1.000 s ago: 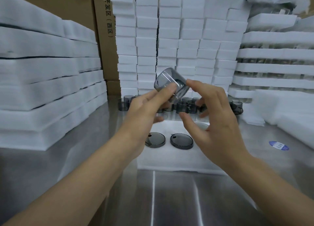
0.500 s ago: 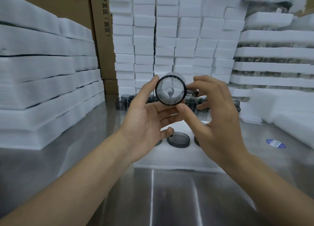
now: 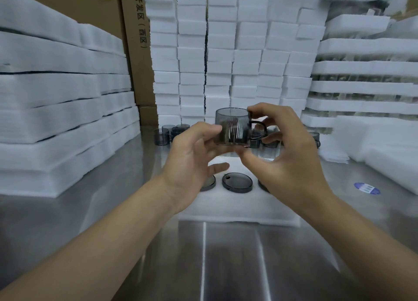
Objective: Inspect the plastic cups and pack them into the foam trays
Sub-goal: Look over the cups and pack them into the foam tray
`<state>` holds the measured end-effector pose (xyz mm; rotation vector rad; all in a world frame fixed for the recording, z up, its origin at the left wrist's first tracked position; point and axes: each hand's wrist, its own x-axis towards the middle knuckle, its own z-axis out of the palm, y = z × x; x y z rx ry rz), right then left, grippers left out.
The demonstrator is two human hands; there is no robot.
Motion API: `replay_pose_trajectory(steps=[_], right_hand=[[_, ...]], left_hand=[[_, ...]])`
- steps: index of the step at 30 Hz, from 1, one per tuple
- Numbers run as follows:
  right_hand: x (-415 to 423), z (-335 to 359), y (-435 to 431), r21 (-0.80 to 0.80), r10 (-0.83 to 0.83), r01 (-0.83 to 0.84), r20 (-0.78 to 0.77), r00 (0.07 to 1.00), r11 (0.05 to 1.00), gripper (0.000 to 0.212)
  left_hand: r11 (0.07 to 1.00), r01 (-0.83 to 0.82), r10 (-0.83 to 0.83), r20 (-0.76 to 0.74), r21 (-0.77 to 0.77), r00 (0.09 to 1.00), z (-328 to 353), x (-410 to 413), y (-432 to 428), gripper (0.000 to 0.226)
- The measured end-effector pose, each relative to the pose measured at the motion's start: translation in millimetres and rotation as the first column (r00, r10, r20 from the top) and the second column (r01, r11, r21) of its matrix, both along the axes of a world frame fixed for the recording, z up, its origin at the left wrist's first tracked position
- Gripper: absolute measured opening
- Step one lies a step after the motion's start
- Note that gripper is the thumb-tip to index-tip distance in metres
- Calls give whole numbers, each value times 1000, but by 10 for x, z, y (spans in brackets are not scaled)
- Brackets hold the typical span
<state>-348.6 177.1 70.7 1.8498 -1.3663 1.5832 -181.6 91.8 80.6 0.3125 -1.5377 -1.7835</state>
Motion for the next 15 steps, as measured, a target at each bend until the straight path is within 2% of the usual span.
replay_pose_trajectory(steps=[2,3,4,5,6,7,8,9,10,13,15], right_hand=[[-42,-1,-9,1,-32,32,-31,999,999,59],[-69,-1,-10,5,-54,55,-51,997,998,59],[-98,-2,-12,8,-82,83,-75,994,997,59],[-129,-8,-14,11,-108,110,-98,989,994,59],[-156,-17,-17,11,-127,130,-114,985,992,60],[-178,-26,-21,9,-141,143,-121,983,990,61],[-195,-33,-27,5,-149,151,-127,981,989,61],[-208,-38,-33,0,-153,154,-136,979,988,62],[-217,-44,-38,-5,-156,157,-150,976,988,62],[-218,-61,-51,-11,-157,157,-183,971,987,64],[-218,-77,-62,-5,-150,151,-172,974,988,68]], left_hand=[[962,-198,199,-12,-187,980,-42,-19,0,51],[885,-316,317,-55,-341,947,-73,-13,-5,54],[737,-416,422,-118,-532,899,-105,5,-16,58],[514,-462,505,-181,-723,844,-146,22,-37,63],[265,-456,557,-251,-850,792,-185,31,-65,66],[69,-432,576,-318,-899,753,-215,32,-96,68],[-42,-421,585,-364,-906,725,-235,27,-123,69],[-87,-432,600,-393,-898,697,-246,19,-142,69],[-93,-450,615,-407,-888,676,-253,10,-161,68],[-75,-468,647,-400,-881,650,-269,22,-208,66],[-30,-477,660,-376,-878,651,-280,36,-233,65]])
